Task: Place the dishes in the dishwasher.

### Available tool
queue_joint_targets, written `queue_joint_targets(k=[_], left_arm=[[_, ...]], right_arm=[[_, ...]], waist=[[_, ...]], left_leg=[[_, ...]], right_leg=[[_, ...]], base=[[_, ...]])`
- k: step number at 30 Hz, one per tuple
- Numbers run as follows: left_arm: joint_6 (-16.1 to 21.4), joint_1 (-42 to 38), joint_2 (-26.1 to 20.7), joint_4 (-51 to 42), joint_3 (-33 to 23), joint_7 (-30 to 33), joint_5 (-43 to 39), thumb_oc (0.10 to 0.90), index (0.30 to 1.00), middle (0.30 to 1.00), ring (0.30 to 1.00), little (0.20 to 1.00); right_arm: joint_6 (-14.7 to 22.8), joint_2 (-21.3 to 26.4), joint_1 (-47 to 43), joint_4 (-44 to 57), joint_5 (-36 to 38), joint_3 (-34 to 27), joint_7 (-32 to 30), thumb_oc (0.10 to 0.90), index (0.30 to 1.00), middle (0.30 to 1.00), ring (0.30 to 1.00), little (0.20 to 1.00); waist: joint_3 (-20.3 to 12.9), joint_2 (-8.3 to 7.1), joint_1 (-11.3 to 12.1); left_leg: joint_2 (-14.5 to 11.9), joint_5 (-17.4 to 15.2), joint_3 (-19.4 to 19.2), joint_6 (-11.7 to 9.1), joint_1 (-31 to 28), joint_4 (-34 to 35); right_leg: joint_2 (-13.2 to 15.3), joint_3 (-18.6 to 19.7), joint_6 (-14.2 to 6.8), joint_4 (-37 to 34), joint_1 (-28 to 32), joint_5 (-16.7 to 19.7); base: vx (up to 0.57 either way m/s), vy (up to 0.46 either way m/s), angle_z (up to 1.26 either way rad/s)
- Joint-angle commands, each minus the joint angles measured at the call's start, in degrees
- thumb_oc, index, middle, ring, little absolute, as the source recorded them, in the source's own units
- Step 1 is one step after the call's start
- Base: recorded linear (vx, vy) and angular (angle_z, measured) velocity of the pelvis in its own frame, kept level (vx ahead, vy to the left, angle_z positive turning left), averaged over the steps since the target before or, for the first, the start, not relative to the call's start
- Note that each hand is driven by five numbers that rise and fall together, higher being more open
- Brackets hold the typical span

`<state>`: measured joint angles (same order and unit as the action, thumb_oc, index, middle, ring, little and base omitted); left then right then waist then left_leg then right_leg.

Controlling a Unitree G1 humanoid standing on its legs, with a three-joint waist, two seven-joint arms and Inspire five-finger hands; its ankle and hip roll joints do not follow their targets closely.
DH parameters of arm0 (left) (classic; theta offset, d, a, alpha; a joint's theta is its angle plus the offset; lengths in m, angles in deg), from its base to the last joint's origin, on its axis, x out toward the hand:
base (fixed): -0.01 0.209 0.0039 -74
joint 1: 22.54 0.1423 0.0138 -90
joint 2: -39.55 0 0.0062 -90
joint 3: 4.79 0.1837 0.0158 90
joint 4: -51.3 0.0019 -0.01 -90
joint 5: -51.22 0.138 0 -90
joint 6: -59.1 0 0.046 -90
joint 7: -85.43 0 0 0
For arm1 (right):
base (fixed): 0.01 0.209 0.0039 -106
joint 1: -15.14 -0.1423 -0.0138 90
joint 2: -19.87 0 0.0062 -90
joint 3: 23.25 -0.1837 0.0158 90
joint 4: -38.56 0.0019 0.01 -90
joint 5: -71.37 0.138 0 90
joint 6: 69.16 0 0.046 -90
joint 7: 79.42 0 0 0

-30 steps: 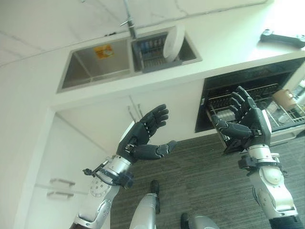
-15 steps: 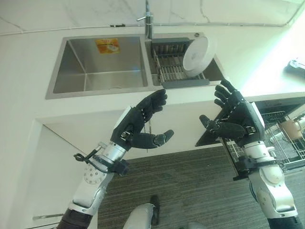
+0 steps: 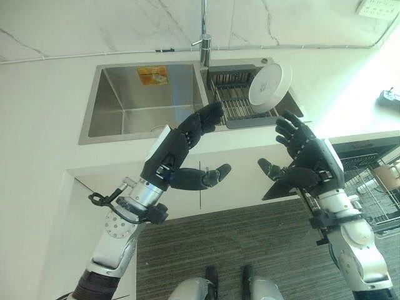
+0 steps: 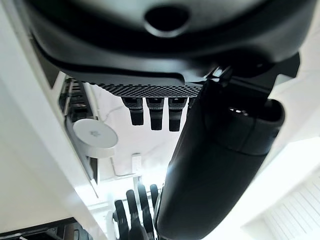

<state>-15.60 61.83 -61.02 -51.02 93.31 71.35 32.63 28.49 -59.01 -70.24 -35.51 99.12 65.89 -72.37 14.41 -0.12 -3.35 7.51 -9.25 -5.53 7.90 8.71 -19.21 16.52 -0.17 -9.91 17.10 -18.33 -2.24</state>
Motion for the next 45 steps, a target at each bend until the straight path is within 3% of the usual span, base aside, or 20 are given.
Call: queue_joint_targets(k=[1,4,7,8,9,11,12,15,16,19,22,23,26,34,40,45], left_arm=[[6.0,-2.6,-1.9,-9.2,0.2,1.7,1.3,0.800,0.900,0.900,0.900,0.900],[5.5,-2.2,-2.1,-10.1,0.1,0.4,0.3,0.800,0.900,0.900,0.900,0.900],[4.7,-2.3,-2.2,-10.2,0.6,1.0,0.5,0.800,0.900,0.900,0.900,0.900],[4.8,-1.0,-2.9,-10.7,-0.5,1.2,-0.7,0.800,0.900,0.900,0.900,0.900],[5.0,-0.7,-3.0,-10.7,-0.6,1.1,-0.9,0.800,0.900,0.900,0.900,0.900],[5.4,0.4,-3.0,-11.0,-1.1,0.7,-1.3,0.800,0.900,0.900,0.900,0.900],[5.7,0.6,-3.1,-11.1,-1.1,0.4,-2.1,0.800,0.900,0.900,0.900,0.900],[6.4,0.5,-3.0,-10.8,-1.1,0.9,-2.5,0.800,0.900,0.900,0.900,0.900],[6.4,0.4,-2.9,-10.8,-1.1,1.1,-3.0,0.800,0.900,0.900,0.900,0.900],[6.4,1.1,-1.9,-10.7,-2.0,0.1,-7.0,0.800,0.900,0.900,0.900,0.900],[6.8,2.0,-0.9,-10.3,-2.0,-0.6,-7.1,0.800,0.900,0.900,0.900,0.900],[7.3,2.8,-0.6,-10.1,-1.9,-0.7,-6.6,0.800,0.900,0.900,0.900,0.900],[7.7,2.7,0.1,-9.3,-1.1,0.2,-6.5,0.800,0.900,0.900,0.900,0.900],[7.4,0.8,0.5,-8.0,-0.5,0.5,-6.4,0.800,0.900,0.900,0.900,0.900],[6.3,-0.9,0.1,-7.5,-1.0,0.6,-4.9,0.800,0.900,0.900,0.900,0.900],[7.2,-1.2,-0.1,-7.2,-0.7,1.3,-3.7,0.800,0.900,0.900,0.900,0.900]], right_arm=[[4.7,-0.4,-7.2,5.1,4.1,-3.6,-0.5,0.800,0.900,0.900,0.900,0.900],[4.4,-0.1,-6.4,5.7,4.9,-3.9,-1.2,0.800,0.900,0.900,0.900,0.900],[4.3,-0.2,-7.2,5.6,3.2,-3.2,-2.3,0.800,0.900,0.900,0.900,0.900],[5.6,0.5,-8.7,5.7,3.9,-2.4,-2.2,0.800,0.900,0.900,0.900,0.900],[6.0,0.6,-9.0,5.8,4.3,-2.3,-1.9,0.800,0.900,0.900,0.900,0.900],[6.7,0.8,-9.8,6.2,4.7,-2.5,-1.0,0.800,0.900,0.900,0.900,0.900],[6.8,1.4,-9.9,6.1,5.1,-3.1,-1.4,0.800,0.900,0.900,0.900,0.900],[6.7,1.7,-9.9,5.1,7.5,-3.8,-0.9,0.800,0.900,0.900,0.900,0.900],[6.6,1.7,-9.7,4.8,7.6,-4.0,-0.5,0.800,0.900,0.900,0.900,0.900],[7.0,1.8,-8.7,4.7,6.7,-4.1,1.3,0.800,0.900,0.900,0.900,0.900],[7.0,1.8,-8.4,4.5,5.4,-3.9,0.7,0.800,0.900,0.900,0.900,0.900],[6.8,1.4,-8.5,4.2,5.8,-3.8,0.9,0.800,0.900,0.900,0.900,0.900],[7.2,0.5,-8.7,3.7,7.5,-3.9,0.1,0.800,0.900,0.900,0.900,0.900],[7.5,-1.3,-8.3,4.2,8.3,-4.1,-0.8,0.800,0.900,0.900,0.900,0.900],[9.0,-4.4,-7.7,3.3,9.6,-4.8,-2.7,0.800,0.900,0.900,0.900,0.900],[9.4,-5.3,-8.2,3.5,8.5,-3.7,-4.7,0.800,0.900,0.900,0.900,0.900]], waist=[[-2.9,-0.99,-0.7],[-3.8,-1.55,-0.5],[-4.5,-2.19,0.4],[-5.0,-2.27,1.2],[-5.2,-2.28,1.2],[-6.0,-1.96,0.7],[-6.4,-1.62,0.4],[-6.6,-1.10,0.2],[-6.5,-1.11,0.2],[-6.0,-1.52,0.4],[-5.7,-1.21,0.6],[-5.6,-0.55,0.8],[-5.7,0.89,1.5],[-6.5,0.64,1.2],[-6.0,0.75,0.7],[-4.9,2.02,0.9]], left_leg=[[-5.5,-7.0,7.7,-5.0,-5.7,2.0],[-5.5,-7.5,9.7,-5.5,-5.8,2.0],[-6.7,-7.6,10.3,-6.8,-6.0,2.0],[-9.6,-7.8,9.5,-8.7,-7.2,2.0],[-10.6,-7.6,9.1,-9.2,-7.5,2.0],[-14.7,-6.9,7.1,-11.2,-8.9,2.0],[-17.0,-5.6,5.6,-12.3,-9.2,2.0],[-19.4,1.3,3.3,-13.4,-8.9,2.0],[-19.3,3.9,2.3,-13.5,-8.9,2.0],[-17.3,6.0,-1.0,-12.9,-8.7,2.0],[-14.8,2.9,-1.4,-11.6,-7.0,2.0],[-13.0,0.3,-0.3,-11.0,-5.5,2.0],[-10.7,-0.7,3.0,-10.9,-0.9,2.0],[-9.9,-2.2,1.9,-9.2,-1.1,2.0],[-8.8,-3.2,1.6,-7.0,-2.2,2.0],[-8.7,-2.7,2.5,-5.2,-2.1,2.0]], right_leg=[[-3.8,3.5,0.8,0.1,0.3,6.5],[-4.1,4.3,0.6,0.1,1.5,5.6],[-3.2,2.4,-0.1,0.1,2.4,4.0],[-3.4,-0.5,-0.3,0.1,2.6,1.9],[-3.7,-1.1,-0.1,0.1,2.6,1.3],[-5.4,-3.1,1.5,0.1,2.9,0.0],[-7.0,-3.8,2.9,0.1,3.4,-0.7],[-9.2,-4.7,4.6,0.1,5.0,-2.1],[-9.7,-5.0,5.2,0.1,5.8,-2.7],[-9.6,-5.8,6.1,0.1,7.7,-4.0],[-9.5,-6.5,6.0,0.1,8.6,-4.5],[-10.0,-6.6,5.6,0.1,8.9,-4.6],[-11.2,-7.8,5.6,0.1,10.0,-5.9],[-9.5,-9.5,4.7,0.1,11.1,-6.0],[-8.1,-10.3,3.2,0.1,12.2,-4.3],[-10.7,-11.4,3.4,1.8,15.5,2.5]], base=[[0.21,-0.205,0.49],[0.23,-0.308,0.62],[0.27,-0.490,0.57],[0.27,-0.595,0.44],[0.32,-0.756,0.06],[0.26,-0.604,-0.05],[0.24,-0.532,0.23],[0.16,-0.374,0.14],[0.12,-0.283,0.09],[0.11,-0.233,0.07],[0.07,-0.059,0.15],[0.09,0.032,0.36],[0.11,0.151,0.29],[0.07,0.204,0.03],[0.09,0.203,-0.03],[0.10,0.177,-0.02]])
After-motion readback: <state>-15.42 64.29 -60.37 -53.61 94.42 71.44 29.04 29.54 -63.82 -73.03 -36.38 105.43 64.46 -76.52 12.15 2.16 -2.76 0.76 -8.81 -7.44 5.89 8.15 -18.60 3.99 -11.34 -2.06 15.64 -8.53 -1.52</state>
